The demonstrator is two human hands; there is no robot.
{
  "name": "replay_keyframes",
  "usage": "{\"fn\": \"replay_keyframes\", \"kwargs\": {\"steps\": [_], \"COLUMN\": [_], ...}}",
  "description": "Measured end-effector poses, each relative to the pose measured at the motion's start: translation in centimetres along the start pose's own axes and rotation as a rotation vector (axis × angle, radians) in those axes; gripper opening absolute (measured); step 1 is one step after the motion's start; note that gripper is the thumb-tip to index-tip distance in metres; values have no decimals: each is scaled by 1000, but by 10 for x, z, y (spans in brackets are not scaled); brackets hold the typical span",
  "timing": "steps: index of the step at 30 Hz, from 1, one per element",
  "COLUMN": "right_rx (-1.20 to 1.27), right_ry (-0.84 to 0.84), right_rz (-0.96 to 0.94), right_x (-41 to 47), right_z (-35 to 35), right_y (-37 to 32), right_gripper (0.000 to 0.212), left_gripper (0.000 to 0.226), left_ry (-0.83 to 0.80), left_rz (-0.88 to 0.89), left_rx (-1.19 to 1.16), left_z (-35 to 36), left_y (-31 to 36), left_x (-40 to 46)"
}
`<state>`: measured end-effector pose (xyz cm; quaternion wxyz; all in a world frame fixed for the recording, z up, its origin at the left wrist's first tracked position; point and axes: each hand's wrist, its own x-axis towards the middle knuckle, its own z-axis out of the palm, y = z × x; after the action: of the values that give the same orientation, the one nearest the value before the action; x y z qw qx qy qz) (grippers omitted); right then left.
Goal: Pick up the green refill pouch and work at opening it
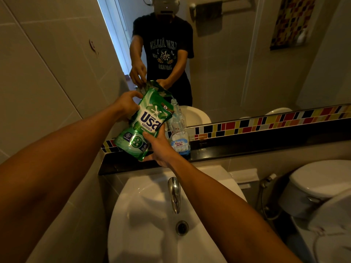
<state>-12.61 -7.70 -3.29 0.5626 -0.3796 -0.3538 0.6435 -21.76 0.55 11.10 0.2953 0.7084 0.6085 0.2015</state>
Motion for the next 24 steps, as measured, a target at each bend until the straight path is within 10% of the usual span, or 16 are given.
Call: {"fn": "replay_keyframes", "kwargs": {"steps": [24], "right_rx": [-2], "right_ry": [8], "right_rz": [5], "right_x": [-3], "right_z": [3], "right_y": [-4], "right_gripper": [73], "left_gripper": [48], "left_ry": [-3], "left_rz": [15], "left_rx": [20], "left_z": [-2], "left_y": [3], "left_x": [-1]}}
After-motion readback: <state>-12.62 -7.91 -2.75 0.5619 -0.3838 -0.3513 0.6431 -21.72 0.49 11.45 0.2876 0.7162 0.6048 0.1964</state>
